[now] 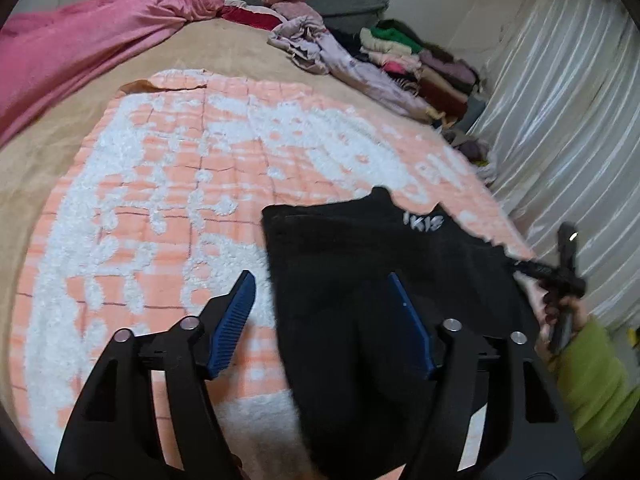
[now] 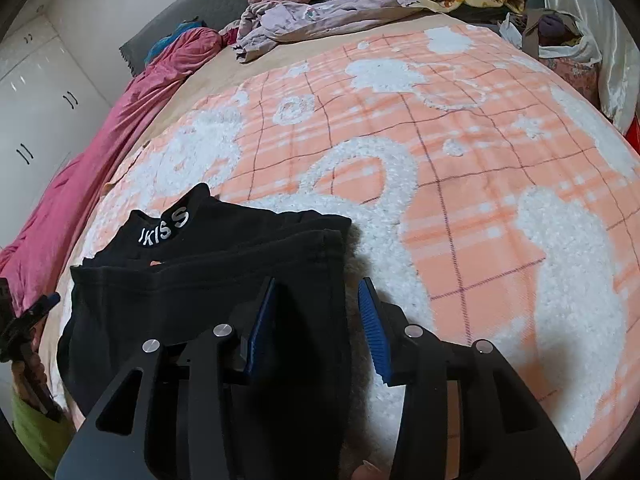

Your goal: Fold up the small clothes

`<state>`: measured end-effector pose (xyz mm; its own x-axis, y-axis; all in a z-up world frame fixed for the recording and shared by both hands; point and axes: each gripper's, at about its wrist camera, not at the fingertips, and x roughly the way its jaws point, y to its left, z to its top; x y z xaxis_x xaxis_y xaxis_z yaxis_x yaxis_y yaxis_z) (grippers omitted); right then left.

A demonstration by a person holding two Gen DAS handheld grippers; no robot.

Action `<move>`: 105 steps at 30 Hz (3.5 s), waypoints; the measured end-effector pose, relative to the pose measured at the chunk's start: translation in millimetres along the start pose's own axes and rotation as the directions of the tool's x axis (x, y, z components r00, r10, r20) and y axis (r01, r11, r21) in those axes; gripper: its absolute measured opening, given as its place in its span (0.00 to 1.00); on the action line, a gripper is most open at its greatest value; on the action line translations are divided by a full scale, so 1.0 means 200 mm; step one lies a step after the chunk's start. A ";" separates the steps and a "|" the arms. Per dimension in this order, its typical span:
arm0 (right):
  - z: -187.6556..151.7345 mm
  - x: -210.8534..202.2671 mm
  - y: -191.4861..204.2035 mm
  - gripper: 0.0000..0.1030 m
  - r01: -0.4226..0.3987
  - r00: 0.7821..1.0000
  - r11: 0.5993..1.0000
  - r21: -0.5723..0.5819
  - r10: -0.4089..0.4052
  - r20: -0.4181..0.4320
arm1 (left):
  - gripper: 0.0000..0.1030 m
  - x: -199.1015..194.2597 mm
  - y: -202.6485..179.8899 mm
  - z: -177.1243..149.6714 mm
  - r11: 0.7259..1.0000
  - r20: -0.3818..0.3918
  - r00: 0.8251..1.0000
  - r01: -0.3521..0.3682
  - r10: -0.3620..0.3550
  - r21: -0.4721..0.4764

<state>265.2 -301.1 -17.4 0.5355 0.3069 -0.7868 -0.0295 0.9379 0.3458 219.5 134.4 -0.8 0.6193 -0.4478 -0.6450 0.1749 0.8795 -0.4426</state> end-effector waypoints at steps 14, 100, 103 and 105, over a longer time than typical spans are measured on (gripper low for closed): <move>-0.02 -0.07 0.07 0.08 0.045 0.996 0.998 -0.038 -0.042 0.075 | 0.05 0.22 -0.05 0.03 0.985 -0.069 0.982 -0.174 0.174 0.012; -0.54 -0.19 0.42 0.58 0.155 0.988 0.968 -0.198 -0.150 0.043 | 0.69 0.15 -0.45 -0.43 0.940 -0.106 0.949 -0.270 0.297 0.211; -0.56 -0.17 0.43 0.58 0.179 0.984 0.957 -0.229 -0.170 0.058 | 0.69 0.15 -0.44 -0.43 0.942 -0.107 0.951 -0.266 0.291 0.205; -0.56 -0.17 0.43 0.59 0.178 0.984 0.958 -0.225 -0.169 0.057 | 0.69 0.15 -0.44 -0.43 0.943 -0.107 0.951 -0.263 0.288 0.203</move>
<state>150.5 -213.2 -19.0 0.5800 0.1338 -0.8035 -0.1232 0.9895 0.0759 157.4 29.9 -34.6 0.5578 -0.1896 -0.8080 0.1570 0.9801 -0.1216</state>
